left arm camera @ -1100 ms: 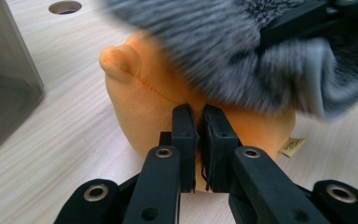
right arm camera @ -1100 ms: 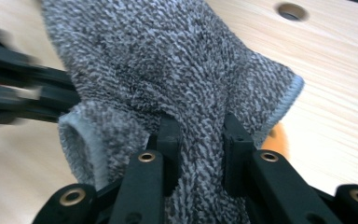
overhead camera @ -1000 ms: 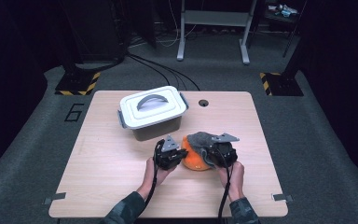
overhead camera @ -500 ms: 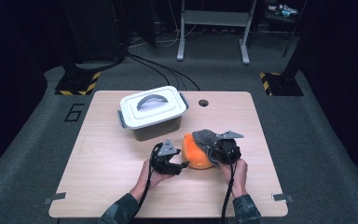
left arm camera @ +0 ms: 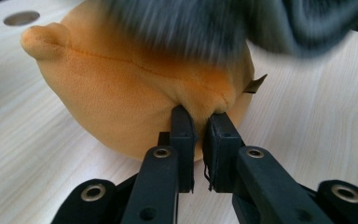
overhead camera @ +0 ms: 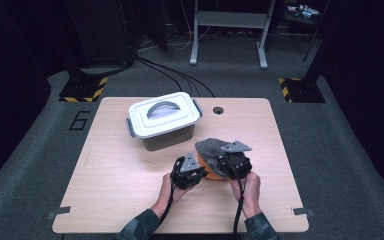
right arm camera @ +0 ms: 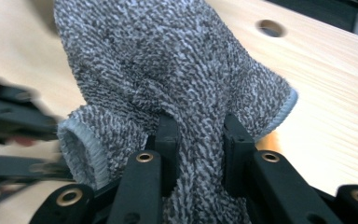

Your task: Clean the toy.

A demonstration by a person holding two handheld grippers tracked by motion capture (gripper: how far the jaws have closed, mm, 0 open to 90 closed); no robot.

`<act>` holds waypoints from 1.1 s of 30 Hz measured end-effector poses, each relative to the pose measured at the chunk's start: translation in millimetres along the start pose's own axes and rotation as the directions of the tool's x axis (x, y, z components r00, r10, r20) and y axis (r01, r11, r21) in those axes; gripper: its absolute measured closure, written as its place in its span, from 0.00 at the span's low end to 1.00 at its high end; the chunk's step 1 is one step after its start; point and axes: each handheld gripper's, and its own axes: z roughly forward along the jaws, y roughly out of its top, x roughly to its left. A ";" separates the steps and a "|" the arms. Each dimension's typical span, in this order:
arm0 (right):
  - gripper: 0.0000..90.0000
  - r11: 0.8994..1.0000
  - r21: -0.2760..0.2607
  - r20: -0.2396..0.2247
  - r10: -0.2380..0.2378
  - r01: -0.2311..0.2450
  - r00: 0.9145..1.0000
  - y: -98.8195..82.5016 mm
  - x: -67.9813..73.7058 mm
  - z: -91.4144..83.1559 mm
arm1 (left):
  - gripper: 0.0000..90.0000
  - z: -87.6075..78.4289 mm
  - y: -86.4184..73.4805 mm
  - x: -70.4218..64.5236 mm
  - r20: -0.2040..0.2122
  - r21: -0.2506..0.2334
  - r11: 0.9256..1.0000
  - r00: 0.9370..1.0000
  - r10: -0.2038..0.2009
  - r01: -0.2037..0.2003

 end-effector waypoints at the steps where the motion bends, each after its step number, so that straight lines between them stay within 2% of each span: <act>1: 0.80 1.000 0.015 0.006 -0.027 0.027 1.000 1.5 7.6 3.2 | 0.93 -0.1 0.0 0.4 0.001 0.013 1.000 1.000 0.003 -0.003; 2: 0.80 1.000 0.015 0.006 -0.027 0.027 1.000 1.5 7.6 3.2 | 0.94 -0.1 0.0 0.4 0.001 0.013 1.000 1.000 0.003 -0.003; 3: 0.81 0.997 0.044 0.045 -0.059 0.057 0.997 1.9 15.6 12.7 | 0.95 0.1 -1.8 2.7 -0.011 0.014 1.000 1.000 -0.012 0.012; 4: 0.81 0.998 0.038 0.033 -0.051 0.049 0.998 1.3 13.0 16.3 | 0.95 -0.4 -2.5 4.1 -0.007 0.014 1.000 1.000 -0.026 0.027; 7: 0.81 0.998 0.052 0.039 -0.033 0.031 0.999 0.4 5.7 18.2 | 0.96 0.2 -2.2 4.2 -0.022 0.014 1.000 1.000 -0.012 0.013; 8: 0.81 0.998 0.053 0.054 -0.047 0.044 0.997 0.1 2.7 18.7 | 0.96 0.1 -1.7 4.2 -0.020 0.016 1.000 1.000 -0.004 0.005; 9: 0.81 0.997 0.059 0.084 -0.047 0.042 0.995 -0.4 -0.3 19.4 | 0.96 0.4 -1.9 3.6 -0.016 0.016 1.000 1.000 -0.017 0.018; 10: 0.81 0.997 0.066 0.094 -0.044 0.038 0.995 -1.6 -6.9 20.1 | 0.96 0.0 -1.9 4.2 -0.014 0.018 1.000 1.000 -0.018 0.018; 12: 0.81 0.997 0.082 0.108 -0.009 0.000 0.994 -6.0 -21.8 22.9 | 0.96 -0.3 -2.5 5.5 -0.008 0.019 0.999 1.000 -0.026 0.026; 14: 0.81 0.994 0.091 0.113 0.047 -0.058 0.992 -12.6 -35.9 26.6 | 0.96 -0.3 -2.9 5.6 -0.006 0.018 1.000 1.000 -0.024 0.024; 15: 0.81 0.993 0.096 0.122 0.055 -0.067 0.991 -16.3 -41.4 28.8 | 0.96 -0.2 -2.9 5.5 -0.007 0.018 1.000 1.000 -0.019 0.019; 18: 0.81 0.991 0.092 0.122 0.089 -0.101 0.989 -24.1 -48.7 32.5 | 0.94 0.3 -1.3 3.3 -0.015 0.026 1.000 1.000 0.001 0.000; 22: 0.81 0.992 0.083 0.121 0.080 -0.090 0.989 -24.3 -47.7 32.0 | 0.61 -2.6 2.5 -0.7 -0.069 0.053 0.998 0.996 0.049 -0.045; 23: 0.81 0.993 0.082 0.117 0.079 -0.089 0.990 -24.5 -48.0 32.1 | 0.54 -2.7 3.1 -0.9 -0.079 0.051 0.998 0.996 0.051 -0.047; 26: 0.81 0.992 0.068 0.098 0.103 -0.110 0.990 -25.6 -50.2 32.6 | 0.40 2.1 4.9 -2.0 -0.112 0.063 0.996 0.991 0.074 -0.067; 29: 0.81 0.989 0.055 0.089 0.129 -0.134 0.988 -27.2 -50.8 32.3 | 0.44 8.2 6.9 -4.8 -0.107 0.069 0.993 0.989 0.098 -0.091; 31: 0.81 0.990 0.055 0.086 0.126 -0.131 0.988 -29.1 -51.4 31.0 | 0.58 10.0 7.2 -4.5 -0.089 0.057 0.995 0.992 0.092 -0.087; 33: 0.81 0.989 0.047 0.084 0.135 -0.139 0.987 -31.0 -52.9 29.1 | 0.72 10.2 7.2 -2.2 -0.074 0.050 0.997 0.996 0.056 -0.052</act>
